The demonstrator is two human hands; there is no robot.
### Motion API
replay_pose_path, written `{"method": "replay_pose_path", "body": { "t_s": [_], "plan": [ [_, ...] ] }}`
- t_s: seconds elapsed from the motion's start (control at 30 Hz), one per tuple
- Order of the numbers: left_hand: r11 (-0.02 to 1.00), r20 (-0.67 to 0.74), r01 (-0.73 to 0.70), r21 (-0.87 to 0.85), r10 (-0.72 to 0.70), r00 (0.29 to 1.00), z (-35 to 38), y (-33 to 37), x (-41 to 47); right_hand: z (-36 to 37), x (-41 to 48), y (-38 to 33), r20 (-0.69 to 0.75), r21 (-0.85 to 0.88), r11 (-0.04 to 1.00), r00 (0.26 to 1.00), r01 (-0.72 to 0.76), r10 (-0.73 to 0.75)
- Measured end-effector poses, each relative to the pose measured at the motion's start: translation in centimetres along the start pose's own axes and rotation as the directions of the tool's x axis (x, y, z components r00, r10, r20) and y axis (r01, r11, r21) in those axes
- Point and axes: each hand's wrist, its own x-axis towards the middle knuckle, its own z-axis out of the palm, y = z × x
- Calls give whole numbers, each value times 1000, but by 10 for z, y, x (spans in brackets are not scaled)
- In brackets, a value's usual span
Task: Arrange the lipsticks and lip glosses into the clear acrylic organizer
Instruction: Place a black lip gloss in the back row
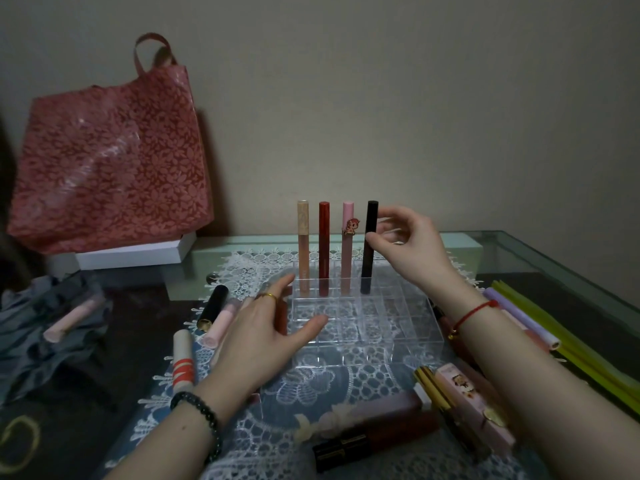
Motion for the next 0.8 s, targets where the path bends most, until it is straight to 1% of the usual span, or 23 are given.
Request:
{"method": "replay_pose_path", "body": {
  "t_s": [0.2, 0.47, 0.8],
  "plan": [
    [1000, -6, 0, 22, 0, 1000, -1, 1, 0, 1, -1, 0, 19, 22, 1000, 1000, -17, 16],
    [1000, -13, 1, 18, -1, 1000, 0, -1, 0, 3, -1, 5, 61, 2, 1000, 998, -27, 27],
    [1000, -8, -5, 17, 5, 1000, 0, -1, 1, 3, -1, 7, 51, -8, 1000, 998, -29, 30]
  ]
}}
